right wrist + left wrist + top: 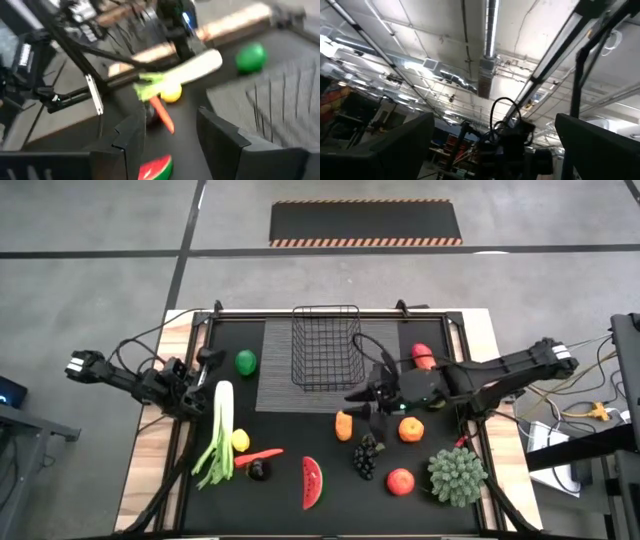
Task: Build produce basket
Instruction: Put the bottom mango into the wire basket
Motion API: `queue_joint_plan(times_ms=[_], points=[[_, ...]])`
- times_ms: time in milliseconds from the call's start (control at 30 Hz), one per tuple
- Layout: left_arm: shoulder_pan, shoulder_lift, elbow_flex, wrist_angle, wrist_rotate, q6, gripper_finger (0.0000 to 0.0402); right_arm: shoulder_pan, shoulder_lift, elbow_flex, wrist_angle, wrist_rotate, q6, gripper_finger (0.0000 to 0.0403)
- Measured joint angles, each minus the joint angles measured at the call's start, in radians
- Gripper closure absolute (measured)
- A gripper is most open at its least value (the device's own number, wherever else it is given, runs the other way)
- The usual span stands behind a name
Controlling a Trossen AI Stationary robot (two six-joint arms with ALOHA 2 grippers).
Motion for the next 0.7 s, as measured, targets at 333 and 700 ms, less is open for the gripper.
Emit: queue_joint_plan(times_ms=[333, 700], points=[[0.0, 0.064, 0.004, -0.021, -0.1, 0.019, 0.0002, 0.026, 0.203, 0.247, -0.576, -0.002, 0.45, 0.027], [0.0, 0.086, 0.21, -0.615, -0.002, 0.181, 0.0002, 0.025, 0.418, 0.373, -0.784, -0.013, 0.725, 0.0166]])
